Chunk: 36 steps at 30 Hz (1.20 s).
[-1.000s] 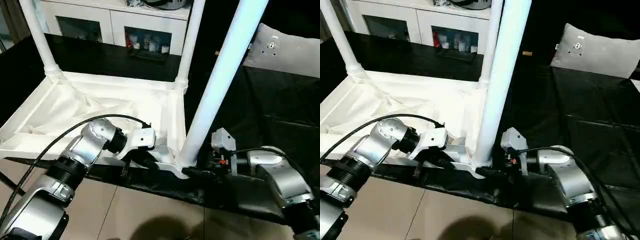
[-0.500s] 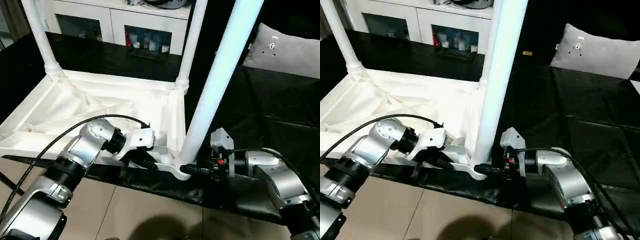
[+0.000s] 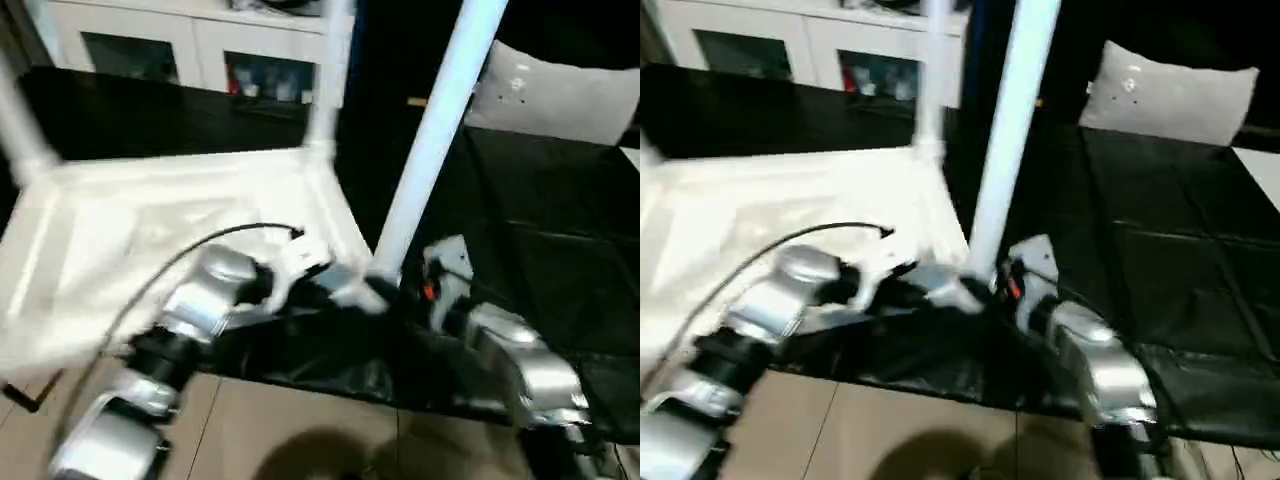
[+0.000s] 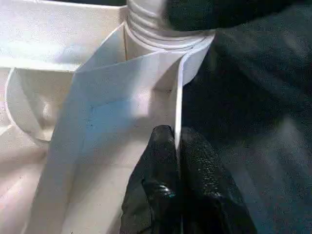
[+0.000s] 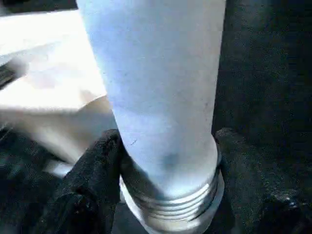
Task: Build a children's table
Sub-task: Rotate leg to tighten
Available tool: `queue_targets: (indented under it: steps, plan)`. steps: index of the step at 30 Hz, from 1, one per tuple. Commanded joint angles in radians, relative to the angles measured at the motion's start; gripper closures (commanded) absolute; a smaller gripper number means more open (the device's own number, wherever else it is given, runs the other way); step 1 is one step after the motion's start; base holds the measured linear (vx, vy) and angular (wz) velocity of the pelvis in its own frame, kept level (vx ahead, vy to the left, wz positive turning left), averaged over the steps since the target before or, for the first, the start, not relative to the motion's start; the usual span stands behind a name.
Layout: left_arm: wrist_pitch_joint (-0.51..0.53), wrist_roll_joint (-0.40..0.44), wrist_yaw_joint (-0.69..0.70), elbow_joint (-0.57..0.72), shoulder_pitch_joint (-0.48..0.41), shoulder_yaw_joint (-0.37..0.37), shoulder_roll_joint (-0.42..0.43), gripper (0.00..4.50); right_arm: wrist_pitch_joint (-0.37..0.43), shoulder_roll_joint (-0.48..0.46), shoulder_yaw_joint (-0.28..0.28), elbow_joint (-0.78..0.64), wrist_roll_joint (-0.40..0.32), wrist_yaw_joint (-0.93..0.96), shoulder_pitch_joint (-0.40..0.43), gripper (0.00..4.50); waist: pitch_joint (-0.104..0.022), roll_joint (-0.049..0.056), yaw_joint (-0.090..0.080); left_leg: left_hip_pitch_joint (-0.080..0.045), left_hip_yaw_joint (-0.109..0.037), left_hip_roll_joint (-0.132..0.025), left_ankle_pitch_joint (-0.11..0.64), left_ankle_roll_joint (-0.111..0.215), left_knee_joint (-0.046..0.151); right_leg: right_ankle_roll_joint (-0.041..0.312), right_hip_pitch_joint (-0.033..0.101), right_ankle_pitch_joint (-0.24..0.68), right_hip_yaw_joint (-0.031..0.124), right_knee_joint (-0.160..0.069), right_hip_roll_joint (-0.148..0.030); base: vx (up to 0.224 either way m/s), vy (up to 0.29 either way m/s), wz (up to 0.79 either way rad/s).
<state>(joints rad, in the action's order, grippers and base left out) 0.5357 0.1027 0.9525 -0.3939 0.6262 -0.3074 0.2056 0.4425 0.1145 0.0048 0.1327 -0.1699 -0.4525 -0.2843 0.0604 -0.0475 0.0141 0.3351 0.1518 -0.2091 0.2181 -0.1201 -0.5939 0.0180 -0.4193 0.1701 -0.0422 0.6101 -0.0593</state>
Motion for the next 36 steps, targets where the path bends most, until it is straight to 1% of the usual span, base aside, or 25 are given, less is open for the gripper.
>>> queue_targets:
  steps: [1,2,3,6,7,8,10,11,12,13,14,17,19,21,23,24,26,27,28,29,30,32,33,35,36]
  plan:
    - [0.001,-0.047,-0.070,0.043,0.033,0.004,-0.096,4.50,0.031,-0.066,0.070,0.029,0.006,0.051,-0.031,1.88,-0.057,0.007,0.004,0.019,0.013,0.000,0.106,0.026,0.070,0.179,0.065,0.256,0.037,-0.079,-0.050,0.000,0.000,0.00]
    - [-0.005,-0.042,-0.086,0.037,0.038,0.005,-0.105,4.50,0.031,-0.075,0.071,0.039,0.018,0.071,-0.039,1.88,-0.057,0.006,0.003,0.019,0.013,0.000,0.108,0.028,0.070,0.181,0.064,0.250,0.037,-0.080,-0.050,0.000,0.000,0.00]
    - [-0.015,-0.036,-0.095,0.031,0.042,0.004,-0.110,4.50,0.027,-0.082,0.073,0.047,0.026,0.083,-0.045,1.88,-0.057,0.005,0.001,0.021,0.012,0.001,0.108,0.031,0.071,0.180,0.067,0.241,0.036,-0.079,-0.049,0.000,0.000,0.00]
    - [-0.030,-0.023,-0.103,0.025,0.048,0.001,-0.104,4.50,-0.001,-0.081,0.084,0.050,0.037,0.071,-0.049,1.88,-0.057,0.009,0.002,0.020,0.013,0.001,0.106,0.045,0.071,0.183,0.068,0.212,0.038,-0.078,-0.050,0.000,0.000,0.00]
    - [-0.037,-0.018,-0.099,0.023,0.049,-0.002,-0.096,4.50,-0.013,-0.077,0.090,0.047,0.047,0.065,-0.049,1.32,-0.056,0.008,0.001,0.021,0.013,0.000,0.106,0.048,0.071,0.187,0.067,0.202,0.038,-0.078,-0.050,0.000,0.000,0.00]
    - [-0.038,-0.016,-0.099,0.023,0.049,-0.003,-0.093,4.50,-0.014,-0.076,0.091,0.046,0.048,0.064,-0.048,1.18,-0.055,0.008,0.001,0.020,0.013,0.000,0.108,0.051,0.071,0.189,0.068,0.203,0.038,-0.078,-0.050,0.000,0.000,0.00]
    - [-0.041,-0.010,-0.092,0.026,0.045,-0.005,-0.075,4.50,-0.020,-0.070,0.093,0.036,0.054,0.059,-0.042,1.15,-0.053,0.009,0.000,0.021,0.014,0.000,0.114,0.052,0.071,0.189,0.068,0.217,0.039,-0.080,-0.051,0.000,0.000,0.00]
    - [-0.043,-0.008,-0.088,0.028,0.042,-0.006,-0.068,4.50,-0.022,-0.067,0.092,0.031,0.054,0.058,-0.039,1.00,-0.053,0.010,0.000,0.020,0.013,0.000,0.118,0.052,0.072,0.187,0.067,0.225,0.038,-0.080,-0.051,0.000,0.000,0.00]
    - [-0.048,-0.008,-0.084,0.031,0.036,-0.007,-0.055,4.50,-0.033,-0.057,0.092,0.022,0.052,0.054,-0.033,1.00,-0.052,0.011,0.000,0.021,0.013,-0.001,0.125,0.050,0.073,0.183,0.067,0.242,0.038,-0.081,-0.052,0.000,0.000,0.00]
    - [-0.052,-0.009,-0.082,0.031,0.033,-0.007,-0.048,4.50,-0.042,-0.050,0.092,0.018,0.050,0.048,-0.029,0.86,-0.053,0.013,0.000,0.020,0.012,-0.001,0.128,0.048,0.073,0.180,0.067,0.243,0.039,-0.082,-0.053,0.000,0.000,0.00]
    - [-0.058,-0.010,-0.077,0.029,0.031,-0.007,-0.042,4.50,-0.052,-0.043,0.092,0.013,0.048,0.038,-0.025,0.76,-0.053,0.012,0.000,0.021,0.012,-0.001,0.124,0.049,0.073,0.181,0.068,0.234,0.039,-0.080,-0.052,0.000,0.000,0.00]
    - [-0.099,-0.011,-0.030,0.015,0.027,-0.014,-0.002,4.50,-0.076,0.016,0.086,-0.024,0.032,-0.042,0.009,0.63,-0.054,0.015,0.000,0.021,0.012,-0.001,0.115,0.055,0.072,0.188,0.070,0.210,0.039,-0.079,-0.052,0.000,0.000,0.00]
    - [-0.123,-0.011,0.000,0.005,0.027,-0.017,0.017,4.50,-0.087,0.047,0.077,-0.039,0.022,-0.085,0.024,0.39,-0.056,0.012,0.002,0.022,0.014,-0.003,0.105,0.069,0.070,0.199,0.071,0.176,0.041,-0.076,-0.053,0.000,0.000,0.00]
    - [-0.150,-0.016,0.038,-0.008,0.029,-0.020,0.040,4.50,-0.099,0.087,0.070,-0.055,0.009,-0.140,0.039,0.27,-0.055,0.013,0.002,0.022,0.015,-0.002,0.104,0.077,0.069,0.205,0.070,0.174,0.040,-0.076,-0.051,0.000,0.000,0.00]
    - [-0.197,-0.024,0.102,-0.024,0.031,-0.031,0.071,4.50,-0.131,0.144,0.066,-0.065,-0.005,-0.211,0.051,0.09,-0.053,0.014,0.006,0.021,0.014,-0.003,0.115,0.080,0.069,0.203,0.070,0.200,0.039,-0.079,-0.054,0.000,0.000,0.00]
    - [-0.218,-0.027,0.135,-0.034,0.036,-0.038,0.089,4.50,-0.146,0.175,0.063,-0.065,-0.014,-0.254,0.054,0.09,-0.054,0.012,0.007,0.020,0.014,-0.004,0.119,0.084,0.070,0.201,0.070,0.209,0.039,-0.079,-0.054,0.000,0.000,0.00]
    - [-0.234,-0.029,0.162,-0.045,0.042,-0.045,0.105,4.50,-0.158,0.202,0.062,-0.065,-0.023,-0.293,0.056,0.09,-0.052,0.013,0.009,0.019,0.015,-0.006,0.125,0.085,0.070,0.202,0.067,0.220,0.039,-0.079,-0.054,0.000,0.000,0.00]
    - [-0.247,-0.031,0.183,-0.053,0.047,-0.050,0.116,4.50,-0.164,0.219,0.062,-0.061,-0.028,-0.320,0.054,0.09,-0.052,0.015,0.010,0.019,0.015,-0.006,0.124,0.083,0.070,0.203,0.066,0.222,0.039,-0.079,-0.054,0.000,0.000,0.00]
    - [-0.273,-0.029,0.213,-0.070,0.056,-0.058,0.133,4.50,-0.173,0.247,0.064,-0.057,-0.036,-0.368,0.052,0.09,-0.053,0.015,0.012,0.018,0.015,-0.005,0.128,0.083,0.069,0.202,0.067,0.230,0.039,-0.080,-0.054,0.000,0.000,0.00]
    - [-0.331,-0.020,0.268,-0.098,0.071,-0.077,0.160,4.50,-0.179,0.291,0.071,-0.053,-0.053,-0.450,0.047,0.09,-0.054,0.014,0.015,0.018,0.016,-0.006,0.123,0.084,0.069,0.203,0.067,0.226,0.040,-0.080,-0.055,0.000,0.000,0.00]
    - [-0.334,-0.020,0.271,-0.100,0.072,-0.078,0.162,4.50,-0.179,0.293,0.071,-0.053,-0.054,-0.454,0.047,0.09,-0.055,0.011,0.019,0.016,0.015,-0.006,0.124,0.091,0.069,0.203,0.068,0.224,0.039,-0.079,-0.054,0.000,0.000,0.00]
    - [-0.368,-0.018,0.320,-0.128,0.088,-0.088,0.178,4.50,-0.179,0.325,0.081,-0.046,-0.067,-0.524,0.038,0.09,-0.056,0.011,0.023,0.016,0.016,-0.007,0.102,0.098,0.068,0.220,0.068,0.177,0.039,-0.073,-0.054,0.000,0.000,0.00]
    - [-0.377,-0.018,0.329,-0.136,0.091,-0.088,0.180,4.50,-0.183,0.331,0.084,-0.044,-0.071,-0.534,0.037,0.09,-0.057,0.010,0.024,0.017,0.016,-0.008,0.097,0.097,0.067,0.223,0.069,0.167,0.040,-0.071,-0.056,0.000,0.000,0.00]
    - [-0.406,-0.029,0.374,-0.151,0.104,-0.089,0.190,4.50,-0.187,0.354,0.103,-0.041,-0.081,-0.586,0.031,0.09,-0.057,0.014,0.027,0.017,0.016,-0.008,0.090,0.098,0.067,0.232,0.070,0.156,0.039,-0.070,-0.057,0.000,0.000,0.00]
    - [-0.420,-0.038,0.402,-0.156,0.109,-0.089,0.196,4.50,-0.187,0.363,0.112,-0.039,-0.089,-0.613,0.027,0.09,-0.059,0.013,0.027,0.017,0.016,-0.009,0.084,0.097,0.066,0.238,0.071,0.142,0.039,-0.067,-0.057,0.000,0.000,0.00]
